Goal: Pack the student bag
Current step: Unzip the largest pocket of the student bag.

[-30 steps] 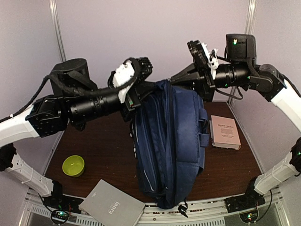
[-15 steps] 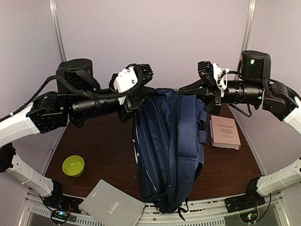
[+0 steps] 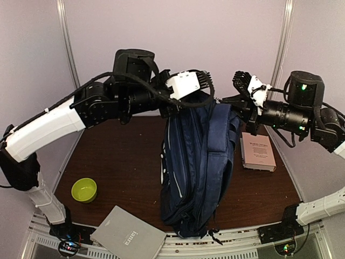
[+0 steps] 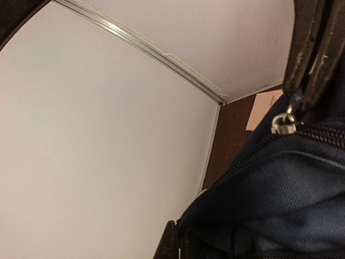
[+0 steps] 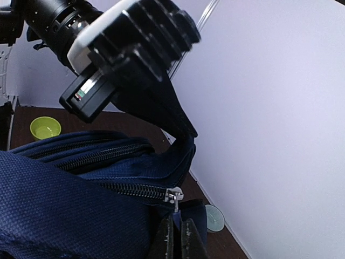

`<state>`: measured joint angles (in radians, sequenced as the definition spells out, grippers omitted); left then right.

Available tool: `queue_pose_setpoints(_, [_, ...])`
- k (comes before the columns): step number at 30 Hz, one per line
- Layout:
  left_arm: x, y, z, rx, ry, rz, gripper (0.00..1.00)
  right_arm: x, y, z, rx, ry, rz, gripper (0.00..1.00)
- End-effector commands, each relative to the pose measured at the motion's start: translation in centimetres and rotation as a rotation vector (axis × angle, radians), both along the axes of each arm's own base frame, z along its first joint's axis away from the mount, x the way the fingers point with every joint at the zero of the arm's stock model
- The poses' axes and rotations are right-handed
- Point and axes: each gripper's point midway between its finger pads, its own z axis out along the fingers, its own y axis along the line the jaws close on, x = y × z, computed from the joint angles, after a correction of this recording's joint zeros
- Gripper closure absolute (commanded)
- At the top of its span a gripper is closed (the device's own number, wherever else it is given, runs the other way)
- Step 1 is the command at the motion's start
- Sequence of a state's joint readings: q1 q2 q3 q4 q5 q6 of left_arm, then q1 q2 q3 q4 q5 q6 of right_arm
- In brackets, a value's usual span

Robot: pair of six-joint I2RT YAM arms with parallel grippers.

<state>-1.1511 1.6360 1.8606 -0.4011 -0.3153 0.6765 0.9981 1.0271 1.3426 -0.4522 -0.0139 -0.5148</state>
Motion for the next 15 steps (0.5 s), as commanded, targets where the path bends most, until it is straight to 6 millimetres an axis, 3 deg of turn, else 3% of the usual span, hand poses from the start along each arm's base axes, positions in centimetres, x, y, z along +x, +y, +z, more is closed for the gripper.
queue_pose_setpoints(1, [4.0, 11.3, 18.7, -0.338, -0.361, 0.373, 1.00, 3.0, 1.6, -0.2, 0.159, 0.066, -0.109, 1.00])
queue_pose_setpoints(5, [4.4, 9.6, 20.0, -0.277, -0.481, 0.374, 1.00, 4.5, 5.3, 0.7, 0.266, 0.081, -0.058, 1.00])
queue_pose_setpoints(11, [3.0, 10.3, 23.4, -0.383, -0.530, 0.328, 1.00, 7.0, 9.2, 4.9, 0.506, 0.091, -0.036, 1.00])
queue_pose_setpoints(13, [2.9, 10.2, 23.0, -0.379, -0.513, 0.313, 1.00, 7.4, 10.5, 5.1, 0.568, 0.122, 0.000, 1.00])
queue_pose_setpoints(15, [3.1, 9.3, 21.0, -0.335, -0.475, 0.285, 1.00, 7.6, 11.5, 4.1, 0.589, 0.159, 0.022, 1.00])
